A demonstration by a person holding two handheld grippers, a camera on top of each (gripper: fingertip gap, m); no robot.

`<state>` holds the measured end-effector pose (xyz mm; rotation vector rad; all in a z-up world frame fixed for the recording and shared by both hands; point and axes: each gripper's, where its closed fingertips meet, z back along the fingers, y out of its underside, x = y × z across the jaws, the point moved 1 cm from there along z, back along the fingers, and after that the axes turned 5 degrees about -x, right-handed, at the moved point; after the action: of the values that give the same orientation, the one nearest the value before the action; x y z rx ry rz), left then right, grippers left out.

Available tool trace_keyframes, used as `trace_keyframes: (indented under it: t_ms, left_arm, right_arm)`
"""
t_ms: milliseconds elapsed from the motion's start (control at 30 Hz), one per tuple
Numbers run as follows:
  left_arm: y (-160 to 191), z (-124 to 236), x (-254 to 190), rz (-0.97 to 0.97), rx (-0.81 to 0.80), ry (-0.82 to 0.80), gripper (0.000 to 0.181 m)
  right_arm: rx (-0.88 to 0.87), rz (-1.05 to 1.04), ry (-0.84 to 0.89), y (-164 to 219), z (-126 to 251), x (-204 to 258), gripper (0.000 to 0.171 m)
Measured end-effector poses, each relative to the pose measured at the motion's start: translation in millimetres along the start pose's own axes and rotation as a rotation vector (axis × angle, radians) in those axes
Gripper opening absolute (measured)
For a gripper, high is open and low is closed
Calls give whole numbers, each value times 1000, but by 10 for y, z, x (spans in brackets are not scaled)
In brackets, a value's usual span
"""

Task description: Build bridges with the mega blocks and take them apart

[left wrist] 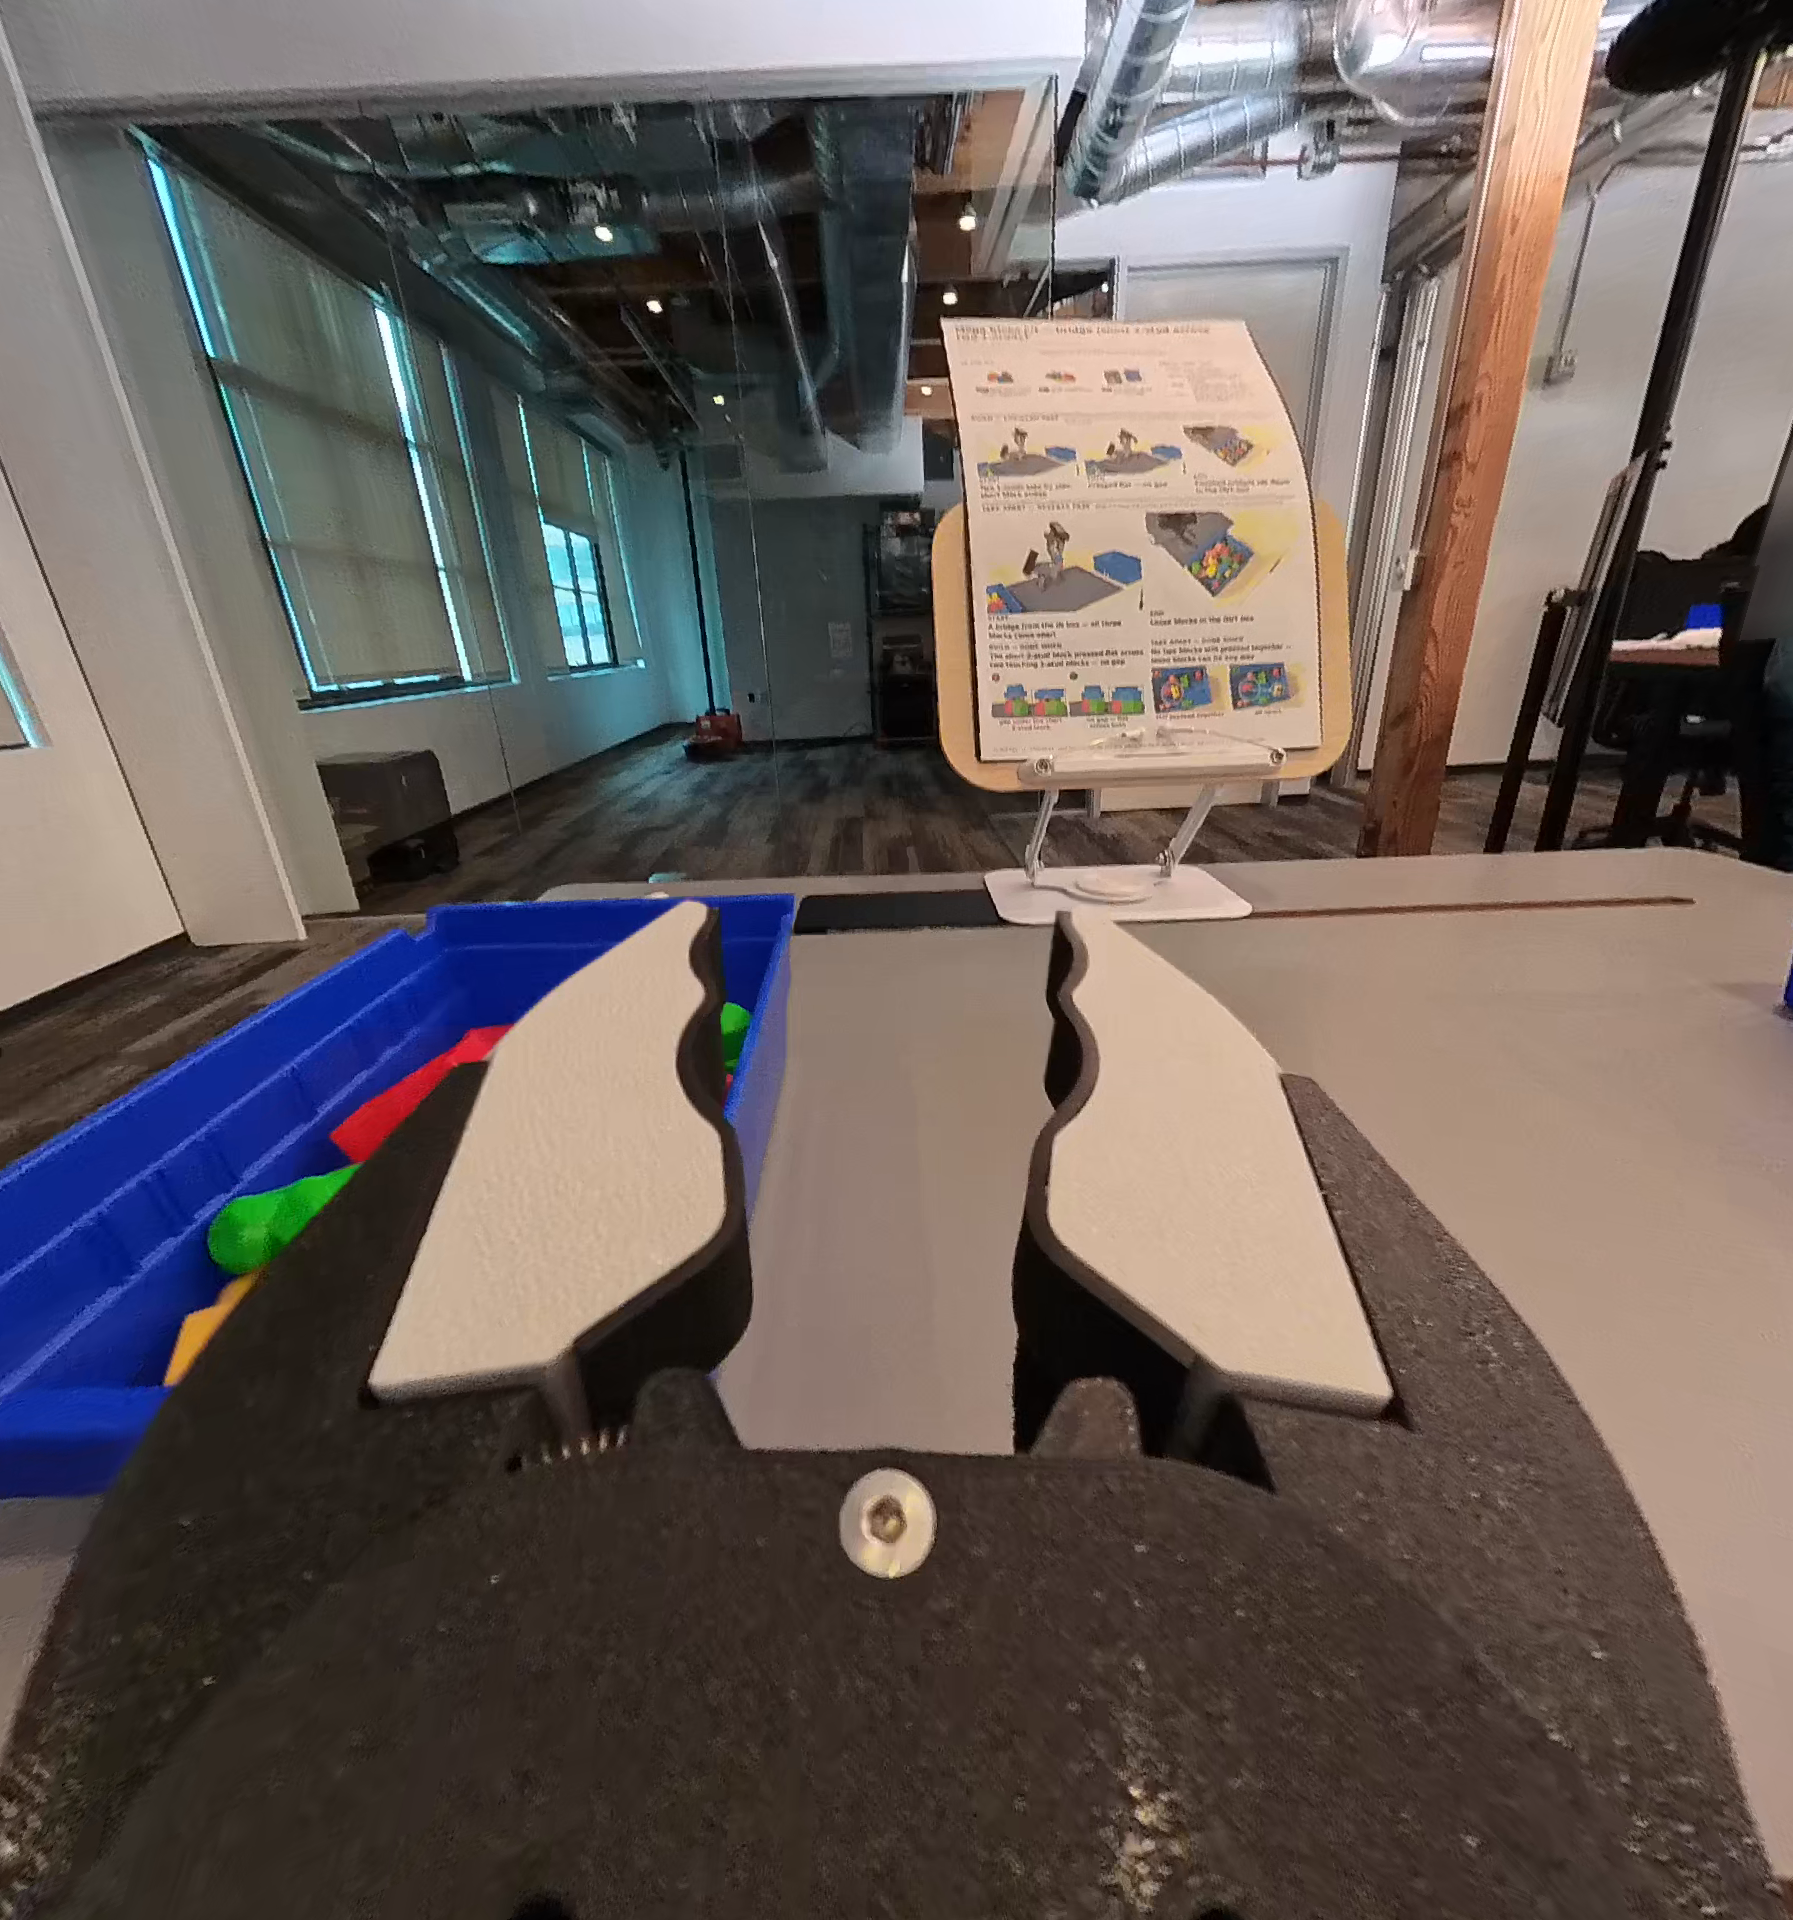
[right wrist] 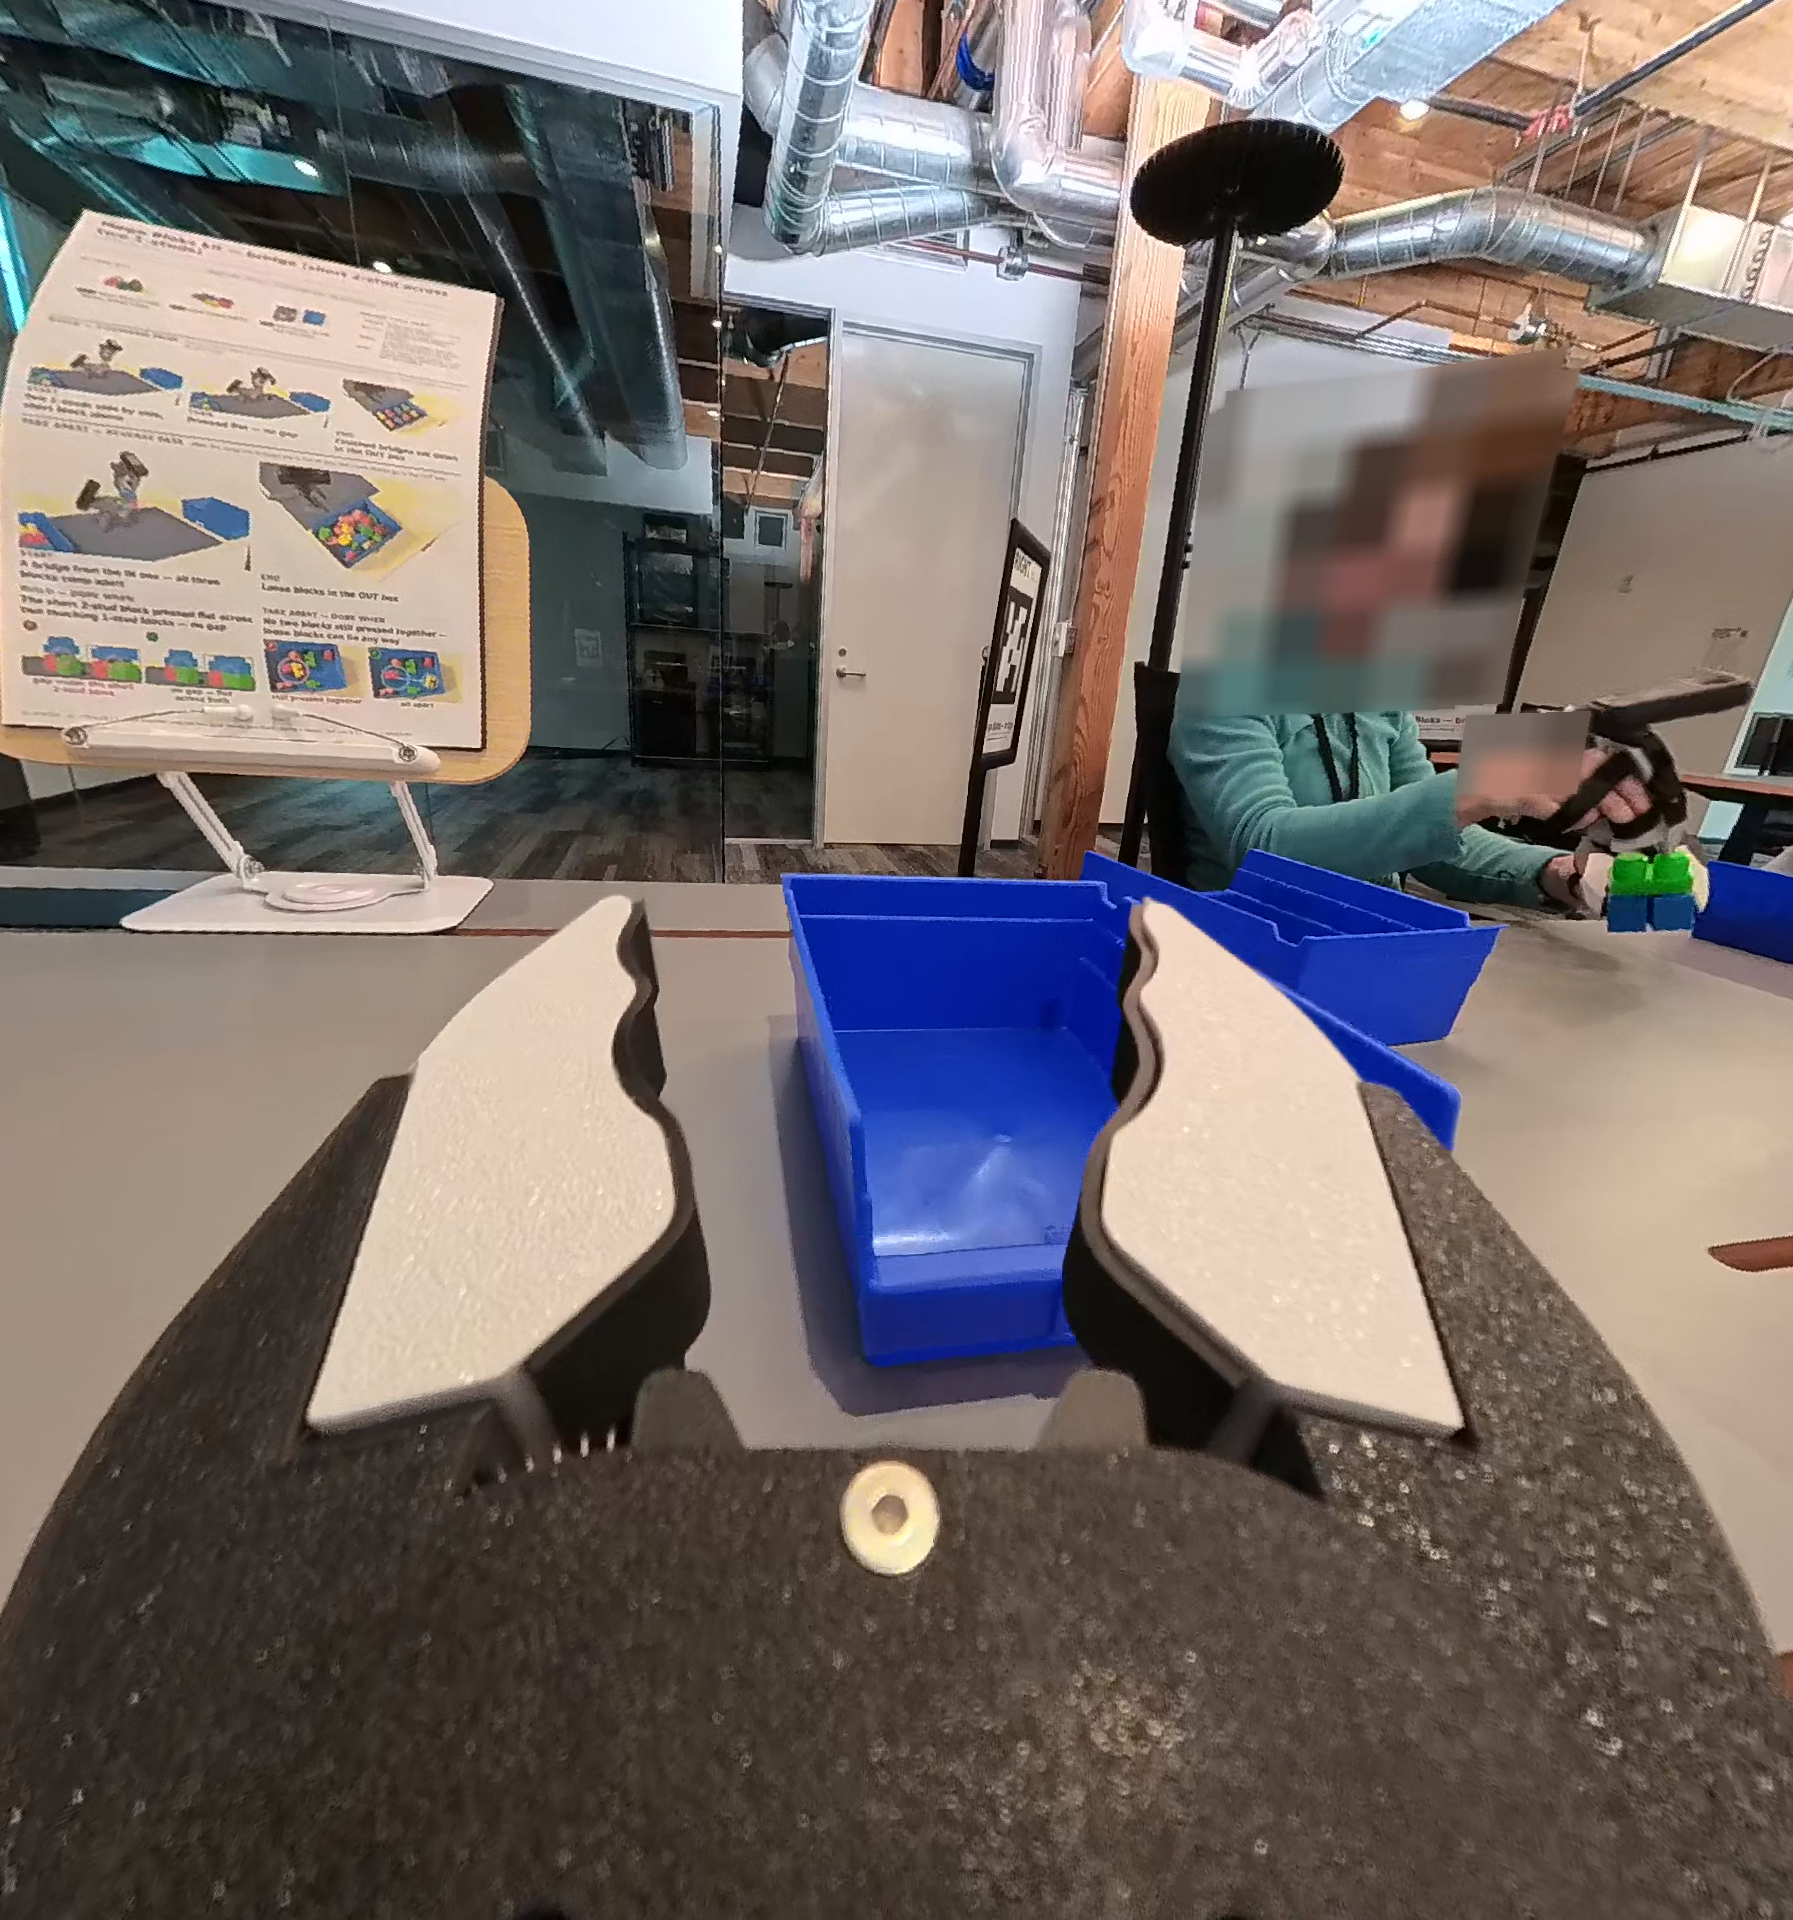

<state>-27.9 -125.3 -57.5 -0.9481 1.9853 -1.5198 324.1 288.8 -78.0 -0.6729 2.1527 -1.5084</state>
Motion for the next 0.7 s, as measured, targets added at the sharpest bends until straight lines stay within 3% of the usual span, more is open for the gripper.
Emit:
trace_keyframes:
  t_ms: [200, 400, 700]
  left_arm:
    - [102, -130, -213, -6, 77, 45, 61]
    - [117, -328, -504, -62, 143, 83, 60]
    - [31, -660, -871, -132, 171, 86, 61]
  right_arm:
    - [41, -24, -65, 49, -48, 191, 85]
    - [70, -42, -243, -5, -95, 698, 87]
    - [84, -158, -803, -378, 200, 1922, 90]
